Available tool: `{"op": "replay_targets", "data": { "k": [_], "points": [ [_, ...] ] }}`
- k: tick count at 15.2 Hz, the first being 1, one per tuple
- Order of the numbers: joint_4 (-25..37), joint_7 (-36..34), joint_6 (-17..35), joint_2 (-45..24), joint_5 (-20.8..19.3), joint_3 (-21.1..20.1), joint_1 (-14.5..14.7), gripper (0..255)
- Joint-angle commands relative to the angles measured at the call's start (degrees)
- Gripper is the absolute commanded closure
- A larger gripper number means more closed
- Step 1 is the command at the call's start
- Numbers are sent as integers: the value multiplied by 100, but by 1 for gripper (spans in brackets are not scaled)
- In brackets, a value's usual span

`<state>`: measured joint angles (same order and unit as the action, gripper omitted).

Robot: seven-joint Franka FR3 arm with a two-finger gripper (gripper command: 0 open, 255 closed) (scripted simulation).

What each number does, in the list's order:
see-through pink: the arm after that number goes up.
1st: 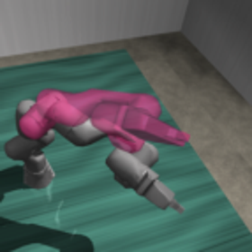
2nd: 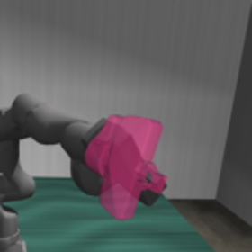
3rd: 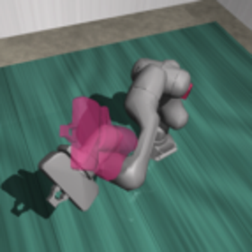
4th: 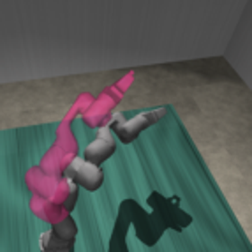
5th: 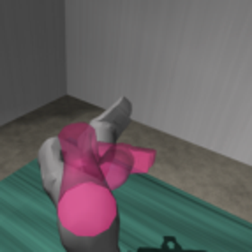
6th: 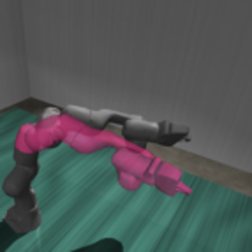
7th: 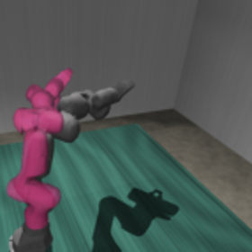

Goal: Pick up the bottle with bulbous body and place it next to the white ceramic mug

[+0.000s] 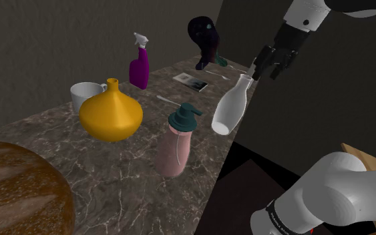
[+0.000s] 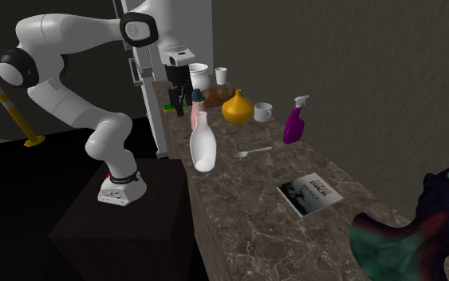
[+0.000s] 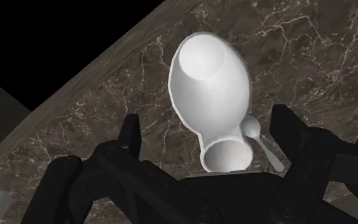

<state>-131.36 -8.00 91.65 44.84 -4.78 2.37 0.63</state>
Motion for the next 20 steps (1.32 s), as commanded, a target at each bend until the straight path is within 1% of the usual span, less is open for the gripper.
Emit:
{"op": "replay_targets", "data": {
  "k": [1,5,12,20],
  "points": [
    [0,0,0,0,0,0,0,0],
    [-23,-120,880,-487,147,-20,77,0],
    [-552,-126,1422,-500,128,7,69,0],
    [-592,-126,1466,-504,126,9,68,0]
  ]
}}
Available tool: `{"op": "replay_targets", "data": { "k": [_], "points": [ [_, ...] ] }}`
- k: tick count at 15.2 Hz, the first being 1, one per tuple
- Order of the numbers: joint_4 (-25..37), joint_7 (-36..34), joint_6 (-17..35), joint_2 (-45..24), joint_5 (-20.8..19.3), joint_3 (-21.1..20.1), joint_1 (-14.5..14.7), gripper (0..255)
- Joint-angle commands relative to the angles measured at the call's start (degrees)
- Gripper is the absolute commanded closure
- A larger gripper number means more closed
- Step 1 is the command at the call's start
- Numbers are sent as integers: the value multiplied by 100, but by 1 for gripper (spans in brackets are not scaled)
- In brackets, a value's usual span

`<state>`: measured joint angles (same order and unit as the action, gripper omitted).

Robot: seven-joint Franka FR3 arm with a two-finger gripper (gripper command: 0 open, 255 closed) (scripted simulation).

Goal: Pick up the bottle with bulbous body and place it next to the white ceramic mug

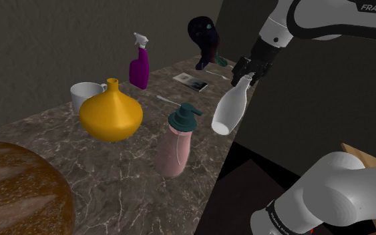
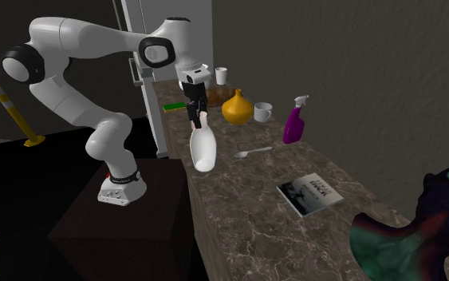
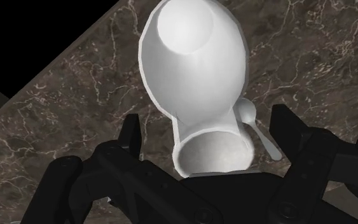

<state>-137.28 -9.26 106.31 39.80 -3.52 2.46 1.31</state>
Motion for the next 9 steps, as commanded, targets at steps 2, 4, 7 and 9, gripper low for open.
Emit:
{"op": "replay_targets", "data": {
  "k": [2,4,7,9],
  "points": [
    [0,0,0,0,0,0,0,255],
    [0,0,0,0,0,0,0,255],
    [0,1,0,0,0,1,0,255],
    [-1,1,1,0,0,1,0,255]
  ]
}}
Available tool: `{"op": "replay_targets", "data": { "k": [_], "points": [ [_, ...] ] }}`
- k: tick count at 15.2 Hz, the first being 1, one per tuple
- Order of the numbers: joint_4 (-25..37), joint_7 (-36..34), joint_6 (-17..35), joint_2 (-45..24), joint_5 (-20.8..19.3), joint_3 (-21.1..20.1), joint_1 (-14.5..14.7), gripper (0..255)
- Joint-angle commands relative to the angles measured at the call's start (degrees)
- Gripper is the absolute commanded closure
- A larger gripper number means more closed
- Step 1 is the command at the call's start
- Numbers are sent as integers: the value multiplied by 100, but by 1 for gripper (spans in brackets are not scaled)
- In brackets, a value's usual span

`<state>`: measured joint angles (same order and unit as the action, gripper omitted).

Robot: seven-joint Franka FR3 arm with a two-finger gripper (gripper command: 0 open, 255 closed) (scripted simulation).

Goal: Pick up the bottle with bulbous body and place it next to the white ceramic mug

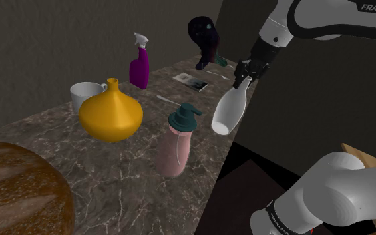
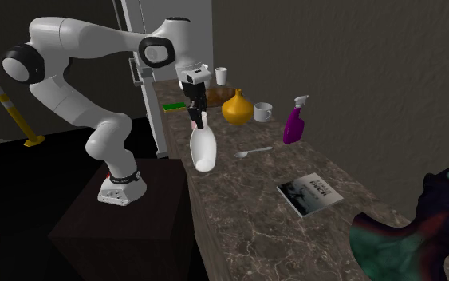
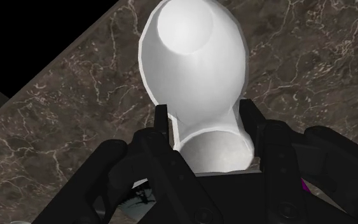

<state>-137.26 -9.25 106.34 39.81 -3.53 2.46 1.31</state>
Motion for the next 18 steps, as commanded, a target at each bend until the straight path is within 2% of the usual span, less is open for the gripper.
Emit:
{"op": "replay_targets", "data": {
  "k": [1,18],
  "points": [
    [-4,0,-1,-2,0,1,0,255],
    [1433,42,-1161,-277,34,-27,13,255]
  ]
}}
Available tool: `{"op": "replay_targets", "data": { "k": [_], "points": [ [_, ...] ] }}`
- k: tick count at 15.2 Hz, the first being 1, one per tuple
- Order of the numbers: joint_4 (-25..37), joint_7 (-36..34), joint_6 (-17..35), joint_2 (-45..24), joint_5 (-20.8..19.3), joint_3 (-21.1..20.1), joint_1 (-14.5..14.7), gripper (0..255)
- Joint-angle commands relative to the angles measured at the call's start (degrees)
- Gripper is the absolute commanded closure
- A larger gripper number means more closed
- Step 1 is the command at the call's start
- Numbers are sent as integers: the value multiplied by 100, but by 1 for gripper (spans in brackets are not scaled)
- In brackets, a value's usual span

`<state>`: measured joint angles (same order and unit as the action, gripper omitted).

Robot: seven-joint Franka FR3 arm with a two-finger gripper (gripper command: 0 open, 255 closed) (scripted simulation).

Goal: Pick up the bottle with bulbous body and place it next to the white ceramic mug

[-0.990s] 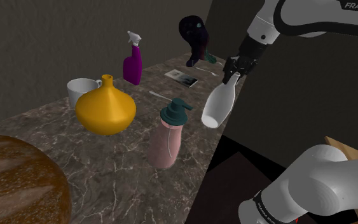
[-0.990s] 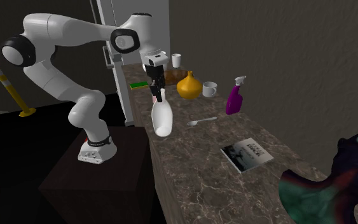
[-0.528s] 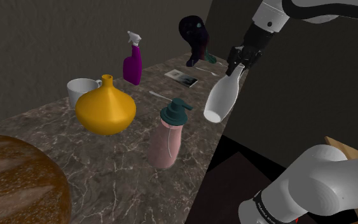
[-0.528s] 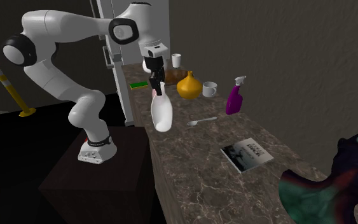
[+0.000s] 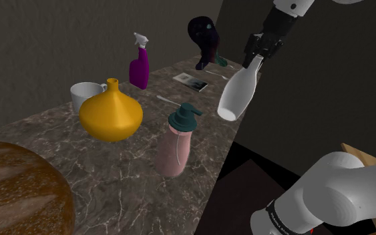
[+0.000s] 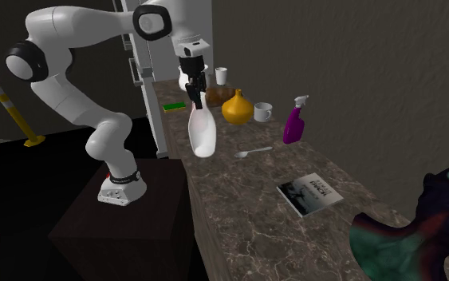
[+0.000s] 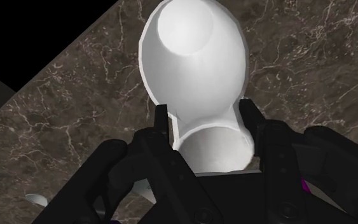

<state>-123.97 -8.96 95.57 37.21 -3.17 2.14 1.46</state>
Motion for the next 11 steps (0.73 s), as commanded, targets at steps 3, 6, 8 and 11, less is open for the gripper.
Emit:
{"op": "replay_targets", "data": {
  "k": [3,6,8,11],
  "points": [
    [401,21,-299,-100,4,2,0,255],
    [709,29,-515,-192,8,-2,2,255],
    [921,35,-659,-259,11,-4,3,255],
    [1248,44,-877,-368,15,-7,4,255]
  ]
}}
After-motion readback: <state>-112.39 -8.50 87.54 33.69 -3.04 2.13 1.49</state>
